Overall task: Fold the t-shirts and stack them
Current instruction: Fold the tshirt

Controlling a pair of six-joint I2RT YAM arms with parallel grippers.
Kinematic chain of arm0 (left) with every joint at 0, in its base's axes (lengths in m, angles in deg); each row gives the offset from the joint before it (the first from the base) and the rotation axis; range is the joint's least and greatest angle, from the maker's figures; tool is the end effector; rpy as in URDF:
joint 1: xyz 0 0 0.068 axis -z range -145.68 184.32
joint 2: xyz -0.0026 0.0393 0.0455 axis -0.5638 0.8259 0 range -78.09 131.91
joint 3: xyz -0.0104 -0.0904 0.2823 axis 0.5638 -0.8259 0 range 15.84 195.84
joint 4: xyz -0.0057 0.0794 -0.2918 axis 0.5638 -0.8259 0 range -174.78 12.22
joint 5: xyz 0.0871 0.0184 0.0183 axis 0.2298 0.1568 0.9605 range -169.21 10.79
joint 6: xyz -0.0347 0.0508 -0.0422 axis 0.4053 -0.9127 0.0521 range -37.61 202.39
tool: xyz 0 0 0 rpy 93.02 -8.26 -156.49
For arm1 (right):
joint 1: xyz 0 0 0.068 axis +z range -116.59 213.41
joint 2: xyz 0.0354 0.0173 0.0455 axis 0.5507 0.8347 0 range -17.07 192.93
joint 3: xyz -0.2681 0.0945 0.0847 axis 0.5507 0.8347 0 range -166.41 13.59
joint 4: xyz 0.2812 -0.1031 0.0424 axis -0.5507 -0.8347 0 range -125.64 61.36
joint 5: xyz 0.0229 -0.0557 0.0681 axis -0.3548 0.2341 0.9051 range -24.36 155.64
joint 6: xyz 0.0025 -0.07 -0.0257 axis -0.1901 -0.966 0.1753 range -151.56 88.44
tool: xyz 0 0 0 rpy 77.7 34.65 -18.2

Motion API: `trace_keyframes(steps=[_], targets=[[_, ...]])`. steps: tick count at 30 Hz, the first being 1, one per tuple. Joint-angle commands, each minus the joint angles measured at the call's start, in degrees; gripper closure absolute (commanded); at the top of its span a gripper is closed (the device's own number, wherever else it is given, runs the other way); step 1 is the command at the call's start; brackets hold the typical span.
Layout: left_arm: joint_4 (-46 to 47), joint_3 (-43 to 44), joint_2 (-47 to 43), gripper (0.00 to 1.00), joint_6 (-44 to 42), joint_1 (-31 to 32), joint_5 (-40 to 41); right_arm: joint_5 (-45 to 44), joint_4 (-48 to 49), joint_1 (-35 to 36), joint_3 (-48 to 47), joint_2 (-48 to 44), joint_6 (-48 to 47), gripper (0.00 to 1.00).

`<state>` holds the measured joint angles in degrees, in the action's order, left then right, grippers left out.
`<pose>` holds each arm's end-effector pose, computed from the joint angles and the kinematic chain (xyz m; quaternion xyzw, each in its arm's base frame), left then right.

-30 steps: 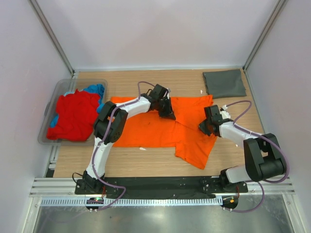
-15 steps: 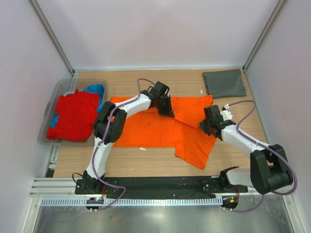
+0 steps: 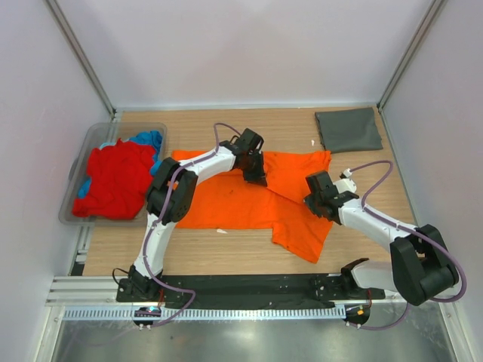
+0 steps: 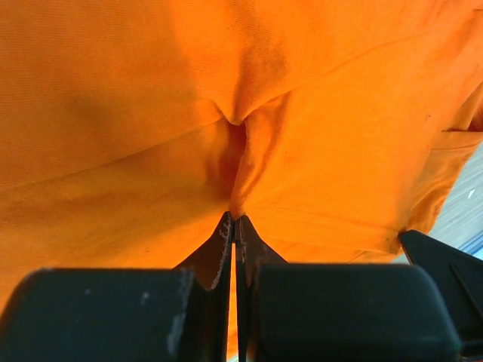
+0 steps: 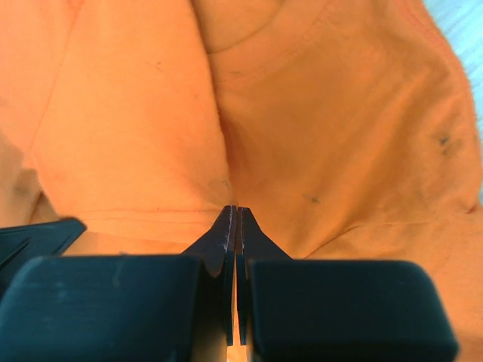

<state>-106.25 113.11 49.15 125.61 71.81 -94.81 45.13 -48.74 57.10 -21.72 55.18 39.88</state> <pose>0.4219 -0.3448 0.1366 -0.0108 0.9541 -0.2740 0.1207 0.2567 0.0888 0.1516 0.4282 0.8424 0.0908 0.3143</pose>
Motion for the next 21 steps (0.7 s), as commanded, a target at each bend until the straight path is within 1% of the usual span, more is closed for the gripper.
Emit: trace_keyframes(steps=[1, 5, 13, 18, 21], targets=[[-1.68, 0.99, -2.26, 1.0, -1.12, 0.38, 2.15, -5.58, 1.64, 0.49, 1.3, -1.32, 3.0, 0.99], [-2.91, 1.25, -2.35, 1.0, -2.0, 0.74, 4.25, -6.82, 1.55, 0.49, 2.0, -0.88, 3.35, 0.99], [-3.08, 0.55, -2.52, 1.0, -1.91, 1.09, 3.91, -8.4, 0.67, 0.49, 2.96, -3.25, 3.36, 0.99], [-2.91, 0.11, -1.56, 1.0, -1.47, 1.35, 3.73, -6.03, 4.27, 0.49, 4.2, -0.1, 2.66, 0.99], [-3.26, -1.12, -2.7, 1.0, -1.56, 1.35, 6.27, -4.72, 5.24, 0.49, 3.5, 1.05, 0.37, 0.99]])
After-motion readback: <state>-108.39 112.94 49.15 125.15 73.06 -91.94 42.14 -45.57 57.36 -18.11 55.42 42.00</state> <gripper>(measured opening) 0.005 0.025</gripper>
